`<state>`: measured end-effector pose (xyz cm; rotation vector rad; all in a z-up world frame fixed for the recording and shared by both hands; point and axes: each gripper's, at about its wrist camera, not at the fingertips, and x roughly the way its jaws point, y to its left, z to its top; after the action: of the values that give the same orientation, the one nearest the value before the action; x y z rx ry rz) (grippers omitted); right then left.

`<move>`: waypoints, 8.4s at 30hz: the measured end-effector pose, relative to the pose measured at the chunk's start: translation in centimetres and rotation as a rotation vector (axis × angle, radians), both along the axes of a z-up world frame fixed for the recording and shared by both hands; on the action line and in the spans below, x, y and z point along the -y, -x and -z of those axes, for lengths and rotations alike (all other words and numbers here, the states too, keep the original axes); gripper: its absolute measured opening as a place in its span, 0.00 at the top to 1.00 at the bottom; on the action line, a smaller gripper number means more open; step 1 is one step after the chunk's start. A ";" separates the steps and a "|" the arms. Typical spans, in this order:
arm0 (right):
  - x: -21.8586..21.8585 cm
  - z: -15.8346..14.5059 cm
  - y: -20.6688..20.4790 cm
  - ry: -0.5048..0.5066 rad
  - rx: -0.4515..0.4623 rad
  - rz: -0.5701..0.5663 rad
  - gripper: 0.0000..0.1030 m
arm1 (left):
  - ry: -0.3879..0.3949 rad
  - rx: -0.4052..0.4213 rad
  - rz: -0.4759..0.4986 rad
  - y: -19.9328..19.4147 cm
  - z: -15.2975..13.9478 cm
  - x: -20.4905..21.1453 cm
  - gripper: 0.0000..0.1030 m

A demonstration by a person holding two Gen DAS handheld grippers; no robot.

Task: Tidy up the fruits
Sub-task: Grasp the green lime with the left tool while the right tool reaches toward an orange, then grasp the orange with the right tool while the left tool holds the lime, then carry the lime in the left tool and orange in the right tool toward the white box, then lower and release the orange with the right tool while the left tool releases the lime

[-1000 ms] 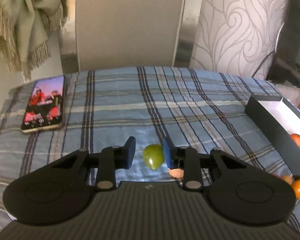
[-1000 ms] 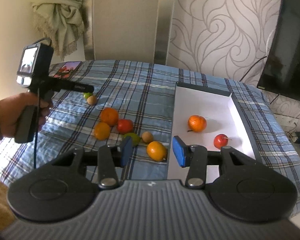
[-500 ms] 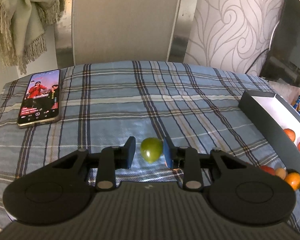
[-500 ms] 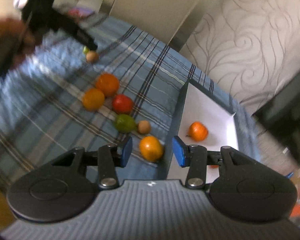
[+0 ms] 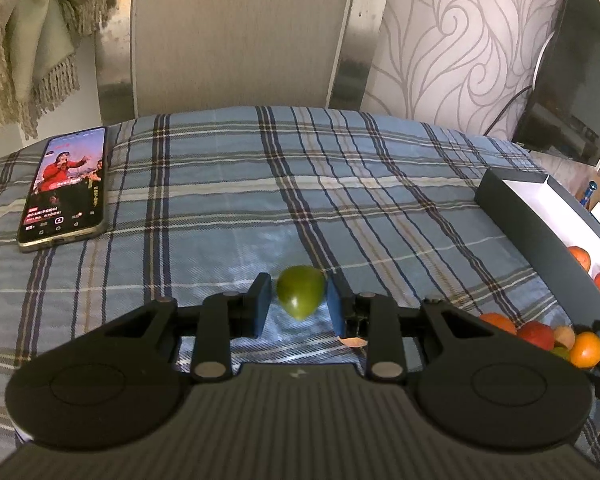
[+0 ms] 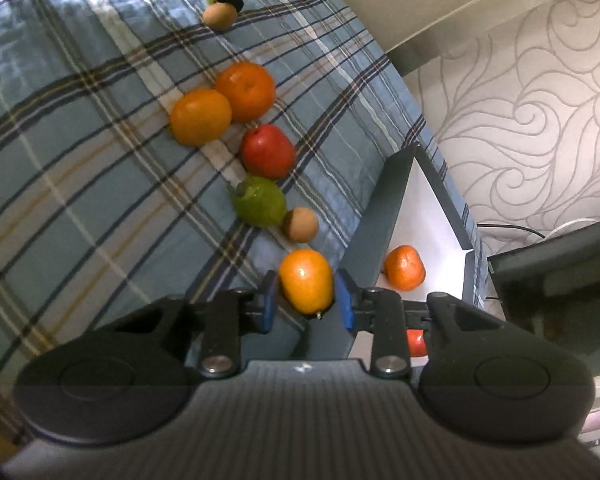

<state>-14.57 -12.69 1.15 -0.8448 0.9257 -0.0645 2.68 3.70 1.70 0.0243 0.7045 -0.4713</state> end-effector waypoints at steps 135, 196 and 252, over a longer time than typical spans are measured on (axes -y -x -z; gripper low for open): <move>8.2 -8.8 6.8 -1.086 0.127 0.138 0.69 | 0.034 0.100 0.111 12.2 -6.4 3.7 0.73; 12.8 -8.7 8.8 -1.119 0.194 0.232 0.69 | 0.054 0.142 0.285 12.3 -8.9 13.7 0.73; 21.8 -6.3 7.0 -1.045 0.185 0.371 0.69 | -0.048 0.053 0.232 6.2 -4.3 30.5 0.73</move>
<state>-21.59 -34.52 7.40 0.2997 0.7826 0.0252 -3.51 -26.75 5.95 0.1648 0.6634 -0.6735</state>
